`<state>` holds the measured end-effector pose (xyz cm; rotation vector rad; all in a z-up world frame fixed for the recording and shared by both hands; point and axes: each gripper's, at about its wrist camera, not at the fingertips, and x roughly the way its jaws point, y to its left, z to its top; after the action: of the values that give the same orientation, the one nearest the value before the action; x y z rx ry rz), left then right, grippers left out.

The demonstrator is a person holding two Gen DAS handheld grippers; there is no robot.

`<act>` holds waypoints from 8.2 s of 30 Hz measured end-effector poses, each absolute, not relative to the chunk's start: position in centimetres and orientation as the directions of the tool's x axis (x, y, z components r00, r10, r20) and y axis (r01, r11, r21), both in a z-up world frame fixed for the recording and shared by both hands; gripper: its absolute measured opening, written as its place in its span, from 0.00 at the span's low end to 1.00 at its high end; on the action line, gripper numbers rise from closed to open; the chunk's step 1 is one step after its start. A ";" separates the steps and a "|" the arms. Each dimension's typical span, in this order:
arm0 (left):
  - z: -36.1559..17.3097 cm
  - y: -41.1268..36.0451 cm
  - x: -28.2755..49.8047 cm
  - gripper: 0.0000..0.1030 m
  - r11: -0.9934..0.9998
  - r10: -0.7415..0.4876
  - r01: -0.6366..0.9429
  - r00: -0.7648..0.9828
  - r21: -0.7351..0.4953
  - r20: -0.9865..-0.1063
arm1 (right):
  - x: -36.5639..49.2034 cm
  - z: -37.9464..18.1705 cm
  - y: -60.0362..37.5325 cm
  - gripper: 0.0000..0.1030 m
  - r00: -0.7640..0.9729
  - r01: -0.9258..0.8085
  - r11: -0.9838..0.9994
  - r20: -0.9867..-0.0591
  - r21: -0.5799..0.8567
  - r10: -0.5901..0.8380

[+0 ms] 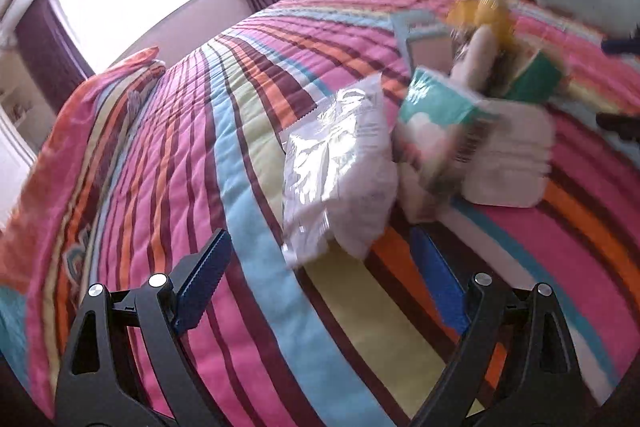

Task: Collect trash
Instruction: 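Grasp the clear plastic bag with the left tool while the right tool grasps the snack bag, then carry both bags over the wastebasket and open both tools to drop them, then grasp the white toothbrush box with the left tool while the right tool grasps the yellow box, then carry white box and yellow box over the wastebasket and open both tools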

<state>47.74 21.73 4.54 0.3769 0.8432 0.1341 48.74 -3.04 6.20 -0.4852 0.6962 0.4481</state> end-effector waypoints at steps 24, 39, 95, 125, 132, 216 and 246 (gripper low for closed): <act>4.5 25.0 45.5 0.50 0.998 0.027 -0.060 0.713 -0.022 -0.701 | 47.7 5.4 -7.1 0.28 0.544 -0.507 0.852 -0.718 0.131 0.434; 7.7 22.6 24.1 0.50 0.928 -0.173 -0.043 0.832 -0.371 -0.528 | 33.8 9.4 -13.9 0.22 0.483 -0.547 0.734 -0.565 0.402 0.669; -14.9 2.5 -3.9 0.80 0.910 -0.384 -0.035 0.301 -0.412 -0.873 | 2.9 -10.4 -17.4 0.69 0.069 -0.557 0.768 -0.904 0.315 0.422; 9.1 19.8 37.1 0.80 0.915 0.051 -0.284 0.787 -0.287 -0.615 | 37.9 12.0 -7.4 0.77 0.540 -0.454 0.784 -0.569 0.424 0.621; 7.7 21.0 45.3 0.80 0.892 0.048 -0.325 0.760 -0.315 -0.648 | 46.7 10.7 -4.5 0.76 0.433 -0.258 0.740 -0.611 0.620 0.663; 4.1 6.1 -2.3 0.20 0.967 -0.243 0.111 0.668 -0.229 -0.703 | 7.7 1.6 -22.7 0.26 0.008 -0.372 0.420 -0.450 0.828 0.893; -13.5 1.7 -3.4 0.89 0.953 -0.262 -0.035 0.402 -0.301 -0.878 | 4.2 -6.7 -18.5 0.68 0.177 -0.504 0.812 -0.885 0.295 0.431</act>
<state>-3.37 1.66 -13.51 -0.2909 1.1531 -0.1462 4.25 -18.47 -6.67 -0.0696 1.2259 0.6622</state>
